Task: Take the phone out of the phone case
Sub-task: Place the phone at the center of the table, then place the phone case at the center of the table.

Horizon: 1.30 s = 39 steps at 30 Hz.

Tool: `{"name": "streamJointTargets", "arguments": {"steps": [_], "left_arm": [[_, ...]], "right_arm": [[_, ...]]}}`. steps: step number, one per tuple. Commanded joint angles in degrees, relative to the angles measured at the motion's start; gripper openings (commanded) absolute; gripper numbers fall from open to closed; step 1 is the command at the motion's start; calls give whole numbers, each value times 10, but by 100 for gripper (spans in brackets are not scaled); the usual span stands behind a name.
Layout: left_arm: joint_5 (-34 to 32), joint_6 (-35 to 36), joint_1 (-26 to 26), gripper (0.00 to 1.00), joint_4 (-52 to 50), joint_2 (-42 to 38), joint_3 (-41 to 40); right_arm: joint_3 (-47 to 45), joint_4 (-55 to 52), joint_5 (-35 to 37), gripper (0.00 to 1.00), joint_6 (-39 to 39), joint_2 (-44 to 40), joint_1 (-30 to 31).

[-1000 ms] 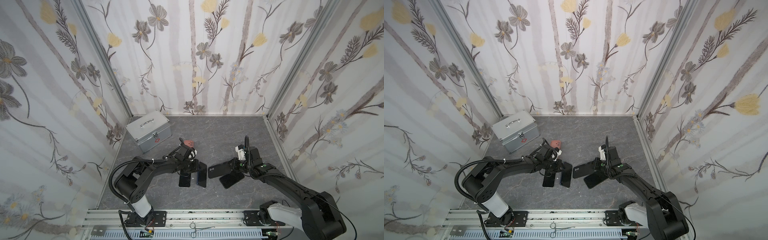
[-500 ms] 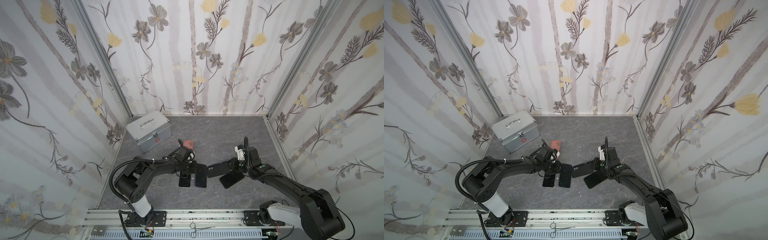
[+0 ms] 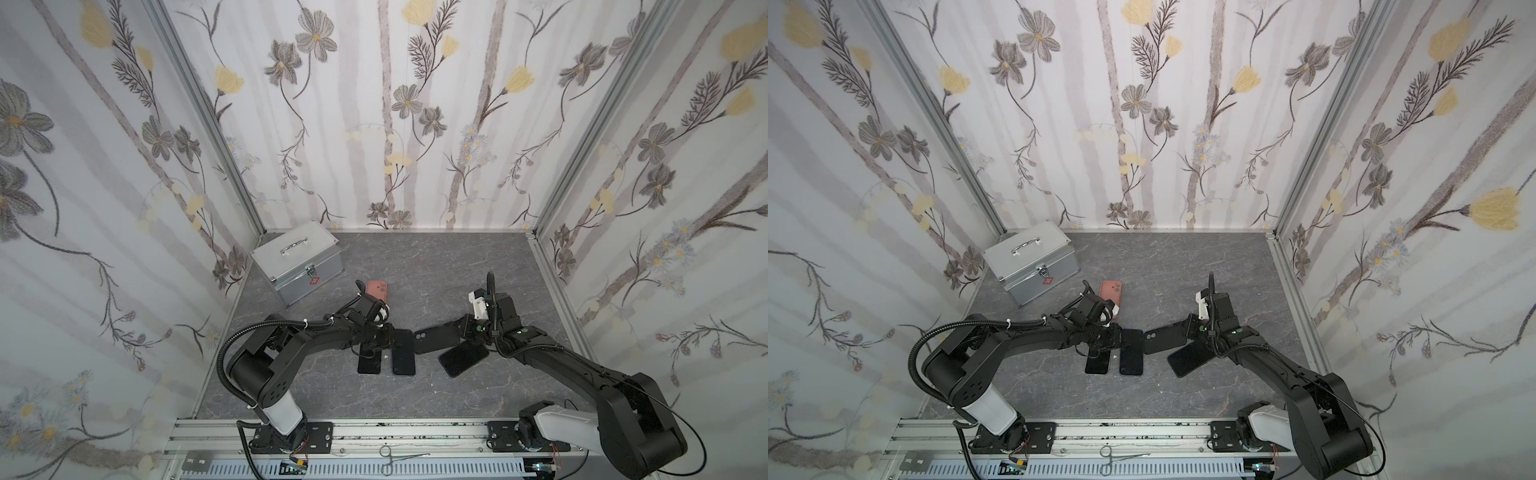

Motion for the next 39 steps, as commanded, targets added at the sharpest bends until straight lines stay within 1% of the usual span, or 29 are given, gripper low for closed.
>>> {"name": "streamJointTargets", "arguments": {"steps": [1,5,9,13,15,19,21,24,27,30,32,34,35,37,39], "left_arm": [[-4,-3,0,37,8,-8,-1],[-15,-3,1,40,8,-14,3],[-23,-3,-1,41,7,-24,7],[-32,11,1,41,1,-56,11],[-49,21,1,41,-9,-84,17],[-97,86,-1,44,-24,-156,35],[-136,129,-8,46,-23,-196,41],[-166,217,-25,48,-24,-246,50],[-170,287,-36,50,-24,-274,57],[-163,331,-48,52,-24,-289,59],[-187,321,-52,52,-24,-291,59],[-205,287,-52,52,-19,-288,61],[-213,254,-52,53,-11,-287,64],[-234,180,-52,58,23,-292,61],[-252,92,-52,60,89,-306,43]], "right_arm": [[7,6,22,0,-12,-7,0],[9,-14,44,0,-22,-19,-1],[17,-31,52,0,-31,-36,-2],[29,-47,62,0,-50,-76,-2],[35,-52,63,0,-68,-104,-2],[57,-64,14,0,-122,-144,-2],[77,-79,-30,0,-149,-146,-2],[107,-104,-85,0,-177,-139,0],[139,-120,-112,0,-190,-133,4],[147,-118,-143,0,-197,-131,7],[148,-111,-127,0,-190,-138,11],[136,-81,-105,0,-161,-151,11],[128,-58,-90,0,-137,-161,11],[96,1,-52,0,-77,-188,12],[61,86,-24,0,-5,-220,12]]}}
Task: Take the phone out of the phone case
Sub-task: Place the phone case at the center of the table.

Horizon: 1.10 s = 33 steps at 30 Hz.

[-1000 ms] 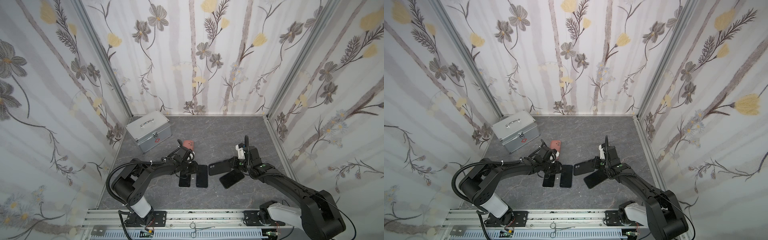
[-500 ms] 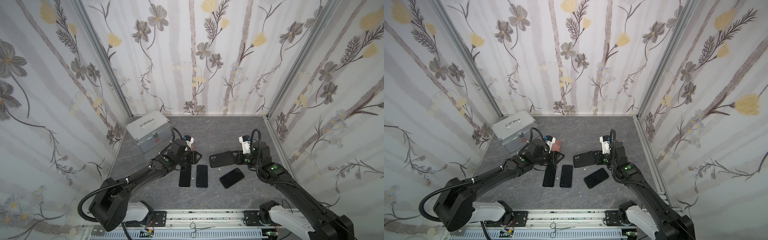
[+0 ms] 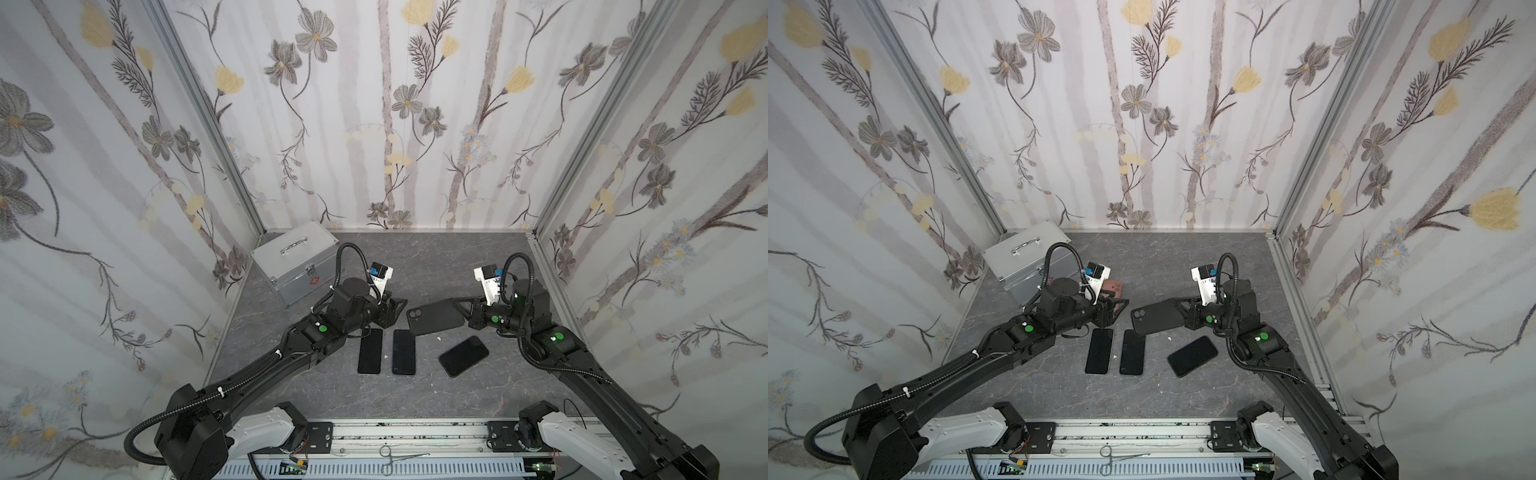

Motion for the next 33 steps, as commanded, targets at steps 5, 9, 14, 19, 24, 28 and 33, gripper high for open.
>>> {"name": "streamJointTargets", "arguments": {"steps": [5,9,14,19,24,28,33], "left_arm": [[-97,-288,-12,61,255,-41,-68],[-176,-367,-43,60,274,-35,-58],[-188,-430,-72,61,298,-12,-46],[-189,-449,-89,61,326,-1,-46],[-171,-447,-98,61,369,5,-46],[-173,-445,-103,61,383,10,-51],[-173,-449,-106,50,391,18,-52]], "right_arm": [[-79,273,127,0,233,-79,7],[-115,374,184,0,294,-100,32],[-119,405,267,0,287,-107,85],[-117,419,296,0,283,-104,109],[-113,428,304,0,283,-90,131],[-112,439,308,0,289,-83,144],[-110,442,322,0,292,-81,164]]}}
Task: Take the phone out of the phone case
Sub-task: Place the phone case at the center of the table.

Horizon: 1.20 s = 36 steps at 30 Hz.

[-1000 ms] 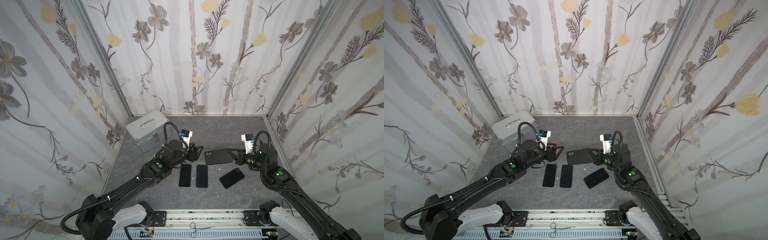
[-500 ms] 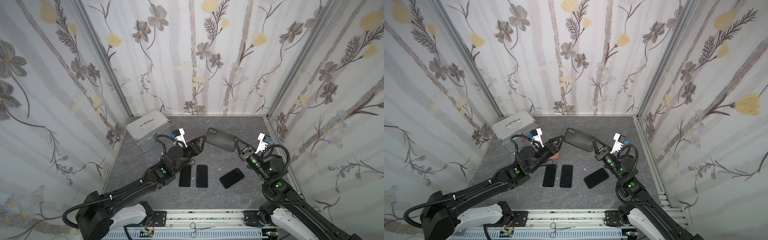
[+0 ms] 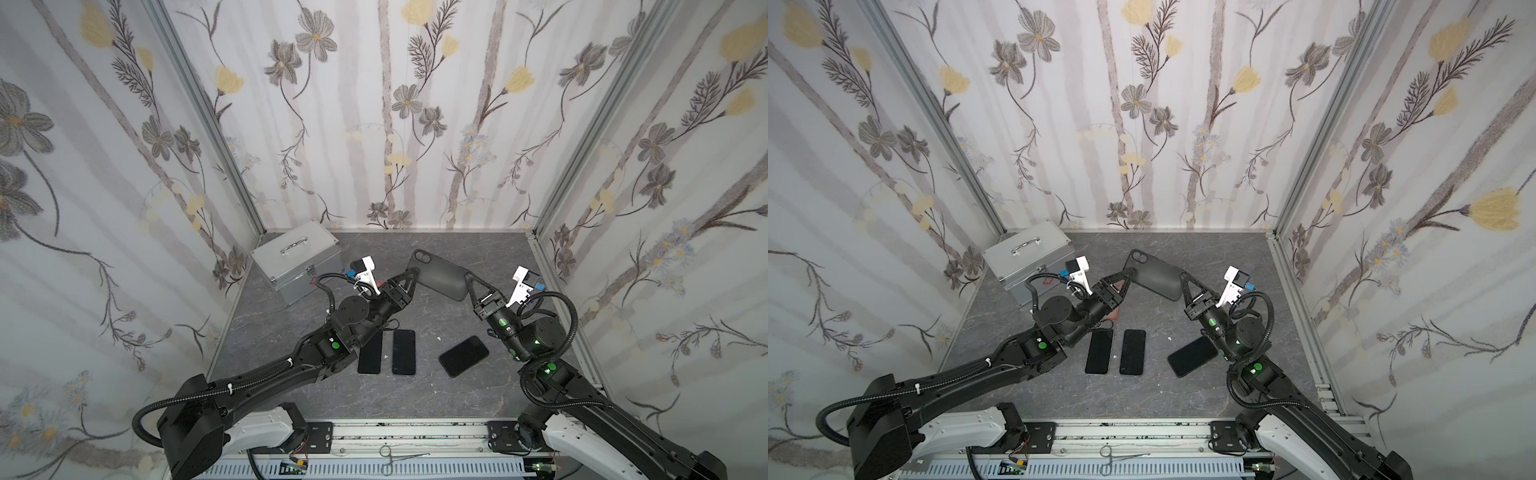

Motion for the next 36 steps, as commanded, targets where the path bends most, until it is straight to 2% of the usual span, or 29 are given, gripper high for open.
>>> {"name": "streamJointTargets", "arguments": {"steps": [1,10,15,19,22,26,28,32,36], "left_arm": [[-4,-6,-1,47,34,3,1],[-8,4,-2,15,37,-7,-5],[-24,42,-1,0,37,-33,-22],[-20,74,5,0,29,-51,-31],[-7,102,17,0,-32,-57,-12],[10,173,27,0,-213,-30,78],[41,200,35,0,-280,-11,113],[134,230,57,0,-336,15,153],[179,261,67,0,-395,33,190]], "right_arm": [[6,32,15,0,8,3,10],[1,0,32,0,-23,-8,19],[14,-80,44,23,-79,-28,19],[16,-132,53,43,-135,-52,15],[43,-203,50,50,-211,-65,9],[101,-306,10,50,-325,-56,-4],[126,-345,-16,49,-367,-45,-14],[194,-420,-73,42,-432,-2,-34],[246,-482,-108,40,-473,49,-44]]}}
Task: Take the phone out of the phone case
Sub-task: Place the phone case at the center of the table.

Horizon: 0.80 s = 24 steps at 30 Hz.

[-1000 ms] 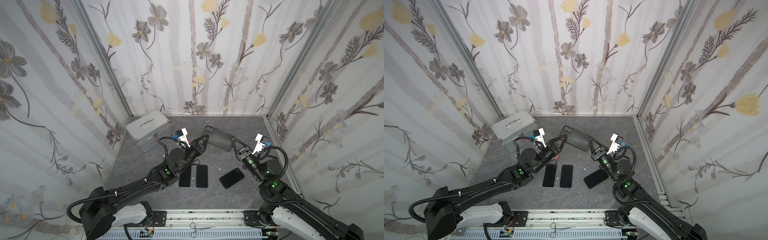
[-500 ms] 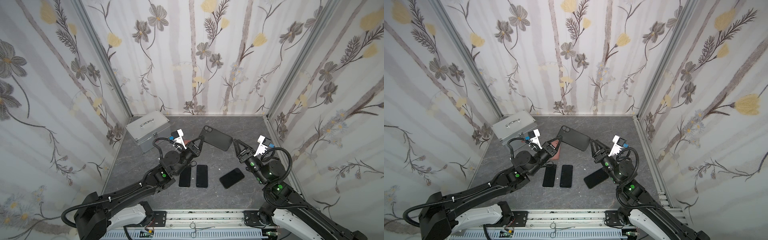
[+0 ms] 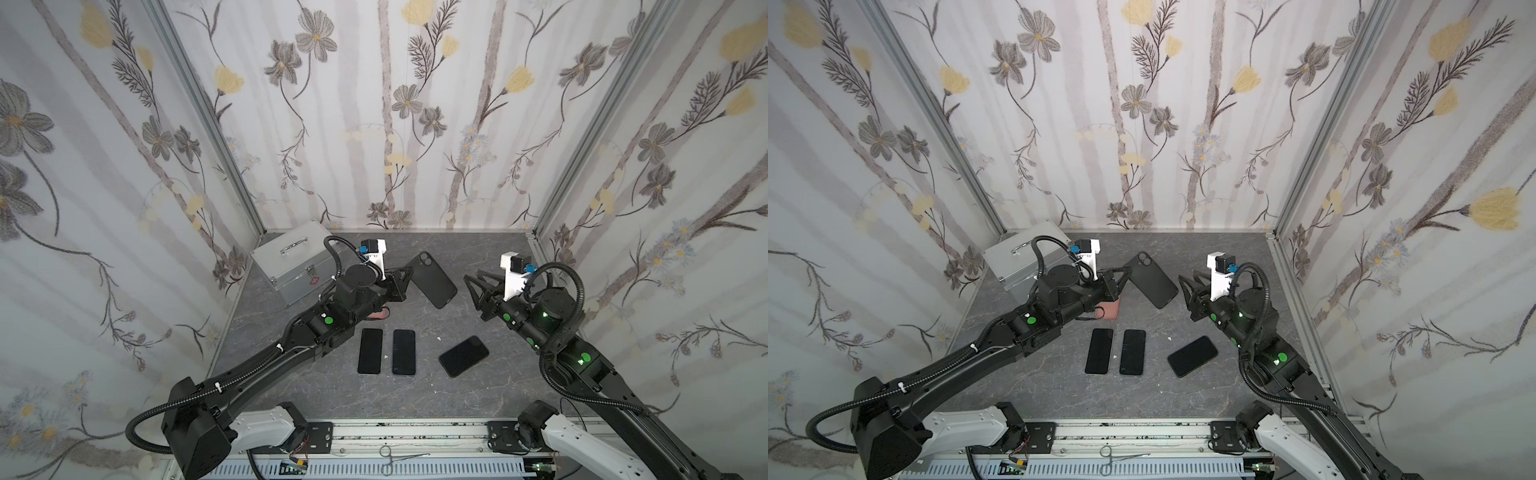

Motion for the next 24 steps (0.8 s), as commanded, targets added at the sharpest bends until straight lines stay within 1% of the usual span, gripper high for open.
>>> {"name": "streamJointTargets", "arguments": {"steps": [1,7,14,24], "left_arm": [[62,43,5,0,-72,9,26],[86,58,9,0,-102,18,49],[88,69,10,0,-119,18,62],[95,78,10,0,-125,18,64]], "right_arm": [[34,-81,-52,40,-69,34,-4],[51,-82,-100,39,-75,86,-1],[63,-89,-80,36,-79,131,4],[68,-90,-86,16,-73,158,5]]}}
